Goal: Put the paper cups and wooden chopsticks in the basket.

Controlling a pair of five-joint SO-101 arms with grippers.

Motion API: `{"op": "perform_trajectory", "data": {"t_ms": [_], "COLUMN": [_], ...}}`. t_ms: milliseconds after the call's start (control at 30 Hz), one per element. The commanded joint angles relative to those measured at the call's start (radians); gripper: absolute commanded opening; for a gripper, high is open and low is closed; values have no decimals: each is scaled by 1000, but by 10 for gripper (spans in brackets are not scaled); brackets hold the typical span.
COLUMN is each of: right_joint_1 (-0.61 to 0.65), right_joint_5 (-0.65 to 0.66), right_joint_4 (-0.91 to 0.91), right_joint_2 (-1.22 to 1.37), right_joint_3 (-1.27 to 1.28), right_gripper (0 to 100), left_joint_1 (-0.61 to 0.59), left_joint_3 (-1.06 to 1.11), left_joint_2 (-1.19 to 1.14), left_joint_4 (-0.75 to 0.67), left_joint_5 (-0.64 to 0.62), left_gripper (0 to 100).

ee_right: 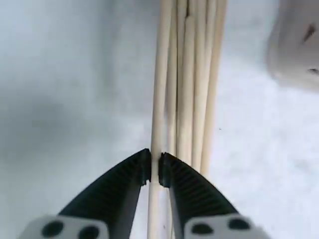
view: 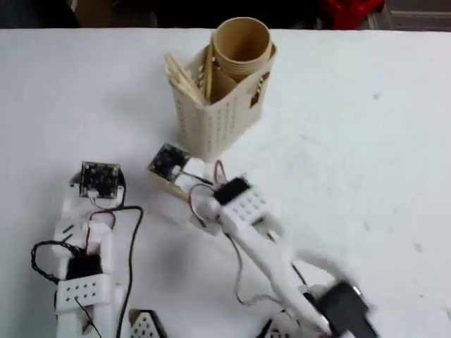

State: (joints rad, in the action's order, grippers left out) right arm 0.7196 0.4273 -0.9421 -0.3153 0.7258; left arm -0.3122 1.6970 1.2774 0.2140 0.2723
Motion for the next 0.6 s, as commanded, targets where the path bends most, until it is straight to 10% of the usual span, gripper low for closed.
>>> {"op": "perform_trajectory", "data": {"t_ms": [0,267,567], "right_joint_1": [-18,-157,-237], "right_joint_5": [3,-75,-98], "right_joint_4": [-8,-2,-67], "right_joint_2": [-283,-595,-211], "right_joint_3": [44,-57,-647], "right_gripper": [18,17,17], "left_joint_1": [8,8,8], "left_joint_3": [0,0,0], "left_joint_2": [19,19,19], "left_joint_4": [3,3,3], "left_joint_5": [-6,-6,-6], "left_gripper": [191,191,191]}}
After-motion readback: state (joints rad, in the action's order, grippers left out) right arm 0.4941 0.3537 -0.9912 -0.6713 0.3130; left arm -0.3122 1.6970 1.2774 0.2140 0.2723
